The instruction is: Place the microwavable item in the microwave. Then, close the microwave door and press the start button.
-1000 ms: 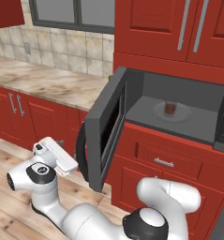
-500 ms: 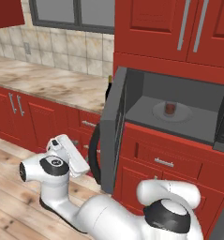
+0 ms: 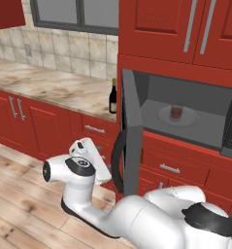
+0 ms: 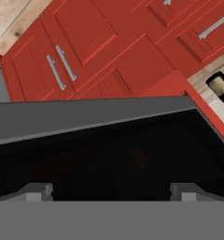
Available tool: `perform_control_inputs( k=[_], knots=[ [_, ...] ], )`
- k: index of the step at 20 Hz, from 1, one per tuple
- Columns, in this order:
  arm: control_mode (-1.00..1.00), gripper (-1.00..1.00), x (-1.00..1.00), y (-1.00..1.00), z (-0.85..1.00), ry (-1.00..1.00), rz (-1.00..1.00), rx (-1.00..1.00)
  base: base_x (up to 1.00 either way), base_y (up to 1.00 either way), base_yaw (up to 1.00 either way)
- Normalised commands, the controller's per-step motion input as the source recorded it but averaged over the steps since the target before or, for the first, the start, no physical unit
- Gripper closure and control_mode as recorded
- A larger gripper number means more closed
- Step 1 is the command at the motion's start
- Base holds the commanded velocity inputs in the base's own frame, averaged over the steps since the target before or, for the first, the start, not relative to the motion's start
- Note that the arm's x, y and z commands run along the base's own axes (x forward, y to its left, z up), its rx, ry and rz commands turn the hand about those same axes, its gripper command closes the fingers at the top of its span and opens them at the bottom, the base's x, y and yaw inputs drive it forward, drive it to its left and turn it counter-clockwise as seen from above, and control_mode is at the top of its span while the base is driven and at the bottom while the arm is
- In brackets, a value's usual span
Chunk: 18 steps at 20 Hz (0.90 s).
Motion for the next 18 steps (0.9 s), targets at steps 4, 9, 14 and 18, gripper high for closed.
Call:
perform_control_inputs(
  k=[4, 9, 14, 18],
  knots=[
    [-1.0, -1.0, 0.0, -1.0, 0.03, -0.08, 0.0, 0.1, 0.0, 0.0, 0.0],
    [-1.0, -1.0, 0.0, -1.0, 0.08, -0.1, 0.0, 0.1, 0.0, 0.0, 0.0],
    [-1.0, -1.0, 0.0, -1.0, 0.1, -0.08, 0.0, 0.09, 0.0, 0.0, 0.0],
    [-1.0, -1.0, 0.08, -1.0, 0.02, -0.03, 0.0, 0.11, 0.0, 0.0, 0.0]
  ],
)
